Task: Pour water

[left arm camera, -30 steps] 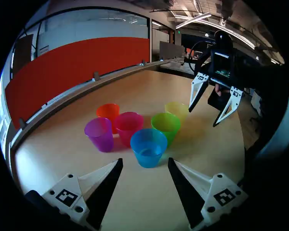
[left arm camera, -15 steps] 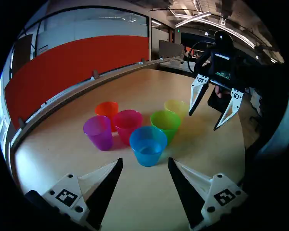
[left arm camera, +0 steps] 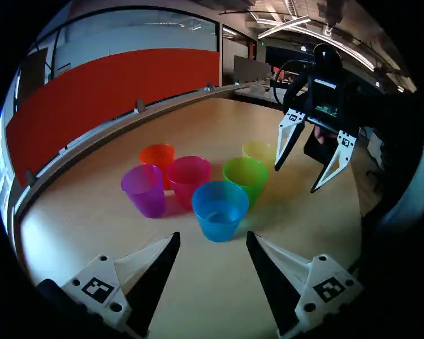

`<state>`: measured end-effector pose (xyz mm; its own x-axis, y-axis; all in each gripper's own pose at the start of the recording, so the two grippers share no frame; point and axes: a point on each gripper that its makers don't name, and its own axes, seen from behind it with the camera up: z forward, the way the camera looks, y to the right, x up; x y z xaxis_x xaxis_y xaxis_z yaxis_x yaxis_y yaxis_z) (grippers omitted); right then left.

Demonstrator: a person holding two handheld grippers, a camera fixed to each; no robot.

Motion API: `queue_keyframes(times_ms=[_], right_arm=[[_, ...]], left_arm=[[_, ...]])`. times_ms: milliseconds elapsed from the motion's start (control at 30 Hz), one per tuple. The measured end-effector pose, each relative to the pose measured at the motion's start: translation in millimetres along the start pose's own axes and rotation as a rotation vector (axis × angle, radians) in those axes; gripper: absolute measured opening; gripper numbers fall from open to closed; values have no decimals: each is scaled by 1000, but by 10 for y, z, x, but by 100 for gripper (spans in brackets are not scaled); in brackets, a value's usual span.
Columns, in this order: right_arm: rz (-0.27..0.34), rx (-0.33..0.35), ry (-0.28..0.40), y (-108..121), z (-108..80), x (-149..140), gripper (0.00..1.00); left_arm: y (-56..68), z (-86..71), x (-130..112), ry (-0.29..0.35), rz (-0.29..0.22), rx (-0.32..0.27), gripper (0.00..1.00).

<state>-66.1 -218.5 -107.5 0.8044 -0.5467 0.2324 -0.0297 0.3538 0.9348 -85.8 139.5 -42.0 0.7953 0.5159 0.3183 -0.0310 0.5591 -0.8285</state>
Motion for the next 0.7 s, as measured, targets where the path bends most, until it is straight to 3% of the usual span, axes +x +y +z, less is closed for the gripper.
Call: queue_keyframes(times_ms=[700], right_arm=[[16,-58,-9,335,87,14,100]], left_arm=[[-26,87,-55,-18,-1,-13,86]])
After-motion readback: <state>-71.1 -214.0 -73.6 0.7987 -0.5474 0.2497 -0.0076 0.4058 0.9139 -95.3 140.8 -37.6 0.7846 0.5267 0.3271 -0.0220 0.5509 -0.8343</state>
